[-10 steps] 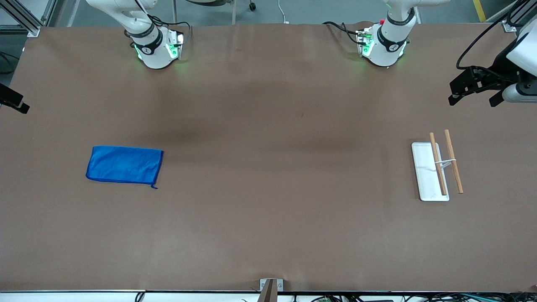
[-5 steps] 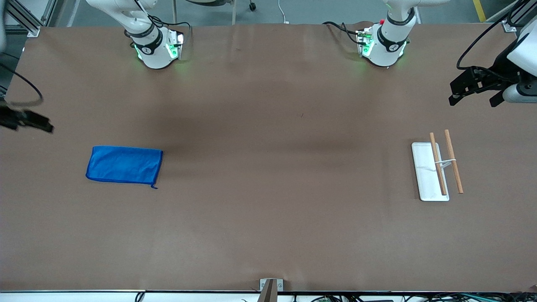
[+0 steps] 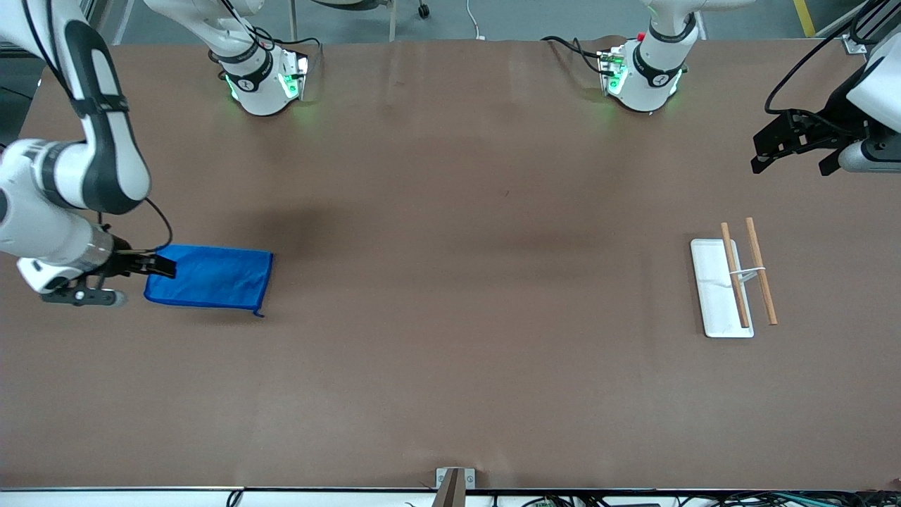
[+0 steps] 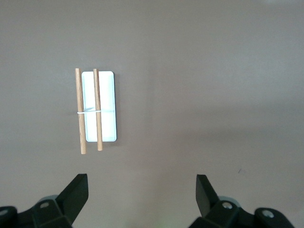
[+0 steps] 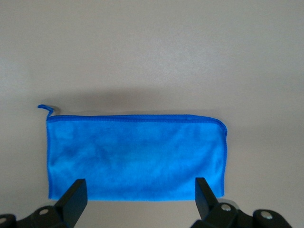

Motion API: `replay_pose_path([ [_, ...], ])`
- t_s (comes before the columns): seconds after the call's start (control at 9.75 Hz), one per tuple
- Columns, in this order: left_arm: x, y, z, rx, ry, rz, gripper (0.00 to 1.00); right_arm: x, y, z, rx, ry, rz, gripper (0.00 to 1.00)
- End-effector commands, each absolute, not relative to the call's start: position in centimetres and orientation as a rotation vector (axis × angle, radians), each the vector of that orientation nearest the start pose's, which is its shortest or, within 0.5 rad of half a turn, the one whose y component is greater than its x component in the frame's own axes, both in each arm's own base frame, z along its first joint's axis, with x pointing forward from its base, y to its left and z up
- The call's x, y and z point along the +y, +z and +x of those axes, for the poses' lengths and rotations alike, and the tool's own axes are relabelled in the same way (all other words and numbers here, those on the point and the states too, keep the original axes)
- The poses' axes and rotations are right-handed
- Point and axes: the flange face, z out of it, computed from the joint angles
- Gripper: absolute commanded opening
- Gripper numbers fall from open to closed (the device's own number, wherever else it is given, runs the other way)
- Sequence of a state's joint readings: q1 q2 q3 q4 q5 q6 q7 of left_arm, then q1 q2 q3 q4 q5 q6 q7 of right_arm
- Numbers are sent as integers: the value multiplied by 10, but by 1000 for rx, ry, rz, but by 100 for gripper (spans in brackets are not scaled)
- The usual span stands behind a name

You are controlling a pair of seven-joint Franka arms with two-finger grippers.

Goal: Right arm passes towel to left arm to hang
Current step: 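Reach the right gripper down to the blue towel's edge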

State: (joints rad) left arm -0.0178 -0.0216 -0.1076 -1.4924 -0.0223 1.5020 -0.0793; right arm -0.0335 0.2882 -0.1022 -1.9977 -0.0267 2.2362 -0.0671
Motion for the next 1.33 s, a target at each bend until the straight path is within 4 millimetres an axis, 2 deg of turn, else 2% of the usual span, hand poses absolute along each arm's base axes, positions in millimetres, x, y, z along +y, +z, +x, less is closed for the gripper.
replay_pose_path([
  [0.0,-67,650,538,81,21,-3164,100,-74,271,577,38,40,-3199,100],
  [0.21,-67,650,538,78,21,-3164,100,-75,235,574,33,23,-3203,100],
  [0.31,-65,650,539,73,21,-3164,100,-75,227,574,31,25,-3204,100],
  [0.51,-62,650,539,68,23,-3163,100,-75,199,572,23,11,-3208,100],
  [1.03,-61,648,541,63,27,-3163,100,-73,171,557,19,-19,-3207,98],
  [1.23,-60,647,541,68,30,-3163,100,-75,171,556,22,-6,-3207,66],
])
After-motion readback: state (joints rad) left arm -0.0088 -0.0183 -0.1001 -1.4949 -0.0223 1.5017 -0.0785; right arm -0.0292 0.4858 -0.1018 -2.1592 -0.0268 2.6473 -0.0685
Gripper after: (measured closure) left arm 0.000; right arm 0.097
